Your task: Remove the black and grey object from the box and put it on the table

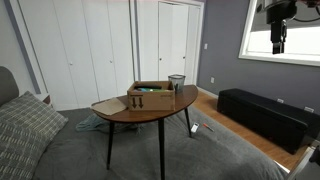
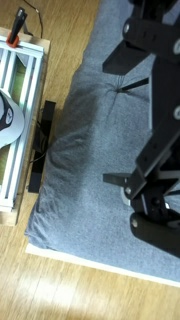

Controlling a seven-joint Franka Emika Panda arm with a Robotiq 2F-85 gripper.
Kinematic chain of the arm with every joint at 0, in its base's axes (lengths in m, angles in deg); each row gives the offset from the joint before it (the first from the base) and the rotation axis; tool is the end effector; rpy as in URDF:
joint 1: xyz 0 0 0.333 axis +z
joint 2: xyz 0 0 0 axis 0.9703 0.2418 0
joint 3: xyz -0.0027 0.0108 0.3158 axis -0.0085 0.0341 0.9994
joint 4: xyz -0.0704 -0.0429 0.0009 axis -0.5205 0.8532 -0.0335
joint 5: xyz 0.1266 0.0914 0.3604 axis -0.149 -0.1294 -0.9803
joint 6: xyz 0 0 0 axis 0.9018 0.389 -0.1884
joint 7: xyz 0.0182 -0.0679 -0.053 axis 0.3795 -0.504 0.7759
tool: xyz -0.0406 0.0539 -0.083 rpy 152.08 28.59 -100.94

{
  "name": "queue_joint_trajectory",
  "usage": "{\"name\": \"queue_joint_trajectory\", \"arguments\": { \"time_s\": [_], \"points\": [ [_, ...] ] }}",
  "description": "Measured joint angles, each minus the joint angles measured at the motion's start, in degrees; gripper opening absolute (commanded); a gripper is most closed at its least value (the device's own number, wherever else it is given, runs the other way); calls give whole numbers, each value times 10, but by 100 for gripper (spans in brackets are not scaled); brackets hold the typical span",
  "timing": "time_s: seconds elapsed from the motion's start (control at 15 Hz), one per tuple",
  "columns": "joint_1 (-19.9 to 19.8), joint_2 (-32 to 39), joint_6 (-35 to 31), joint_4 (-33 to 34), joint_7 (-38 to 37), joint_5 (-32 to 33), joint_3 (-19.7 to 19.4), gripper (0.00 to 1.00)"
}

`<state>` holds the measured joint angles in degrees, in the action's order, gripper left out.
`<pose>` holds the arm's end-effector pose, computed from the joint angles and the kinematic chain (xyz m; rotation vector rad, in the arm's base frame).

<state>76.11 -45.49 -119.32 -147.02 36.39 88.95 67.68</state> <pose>0.2698 -0.0446 0.5745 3.0943 0.2563 -0.3049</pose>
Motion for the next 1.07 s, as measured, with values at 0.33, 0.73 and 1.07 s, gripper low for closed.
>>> {"name": "queue_joint_trajectory", "arguments": {
  "time_s": [0.33,0.73,1.07],
  "points": [
    [34,15,-100,8,1,-2,11,100],
    [87,99,-243,43,0,-30,44,100],
    [106,192,-338,85,-1,-54,75,100]
  ]
}}
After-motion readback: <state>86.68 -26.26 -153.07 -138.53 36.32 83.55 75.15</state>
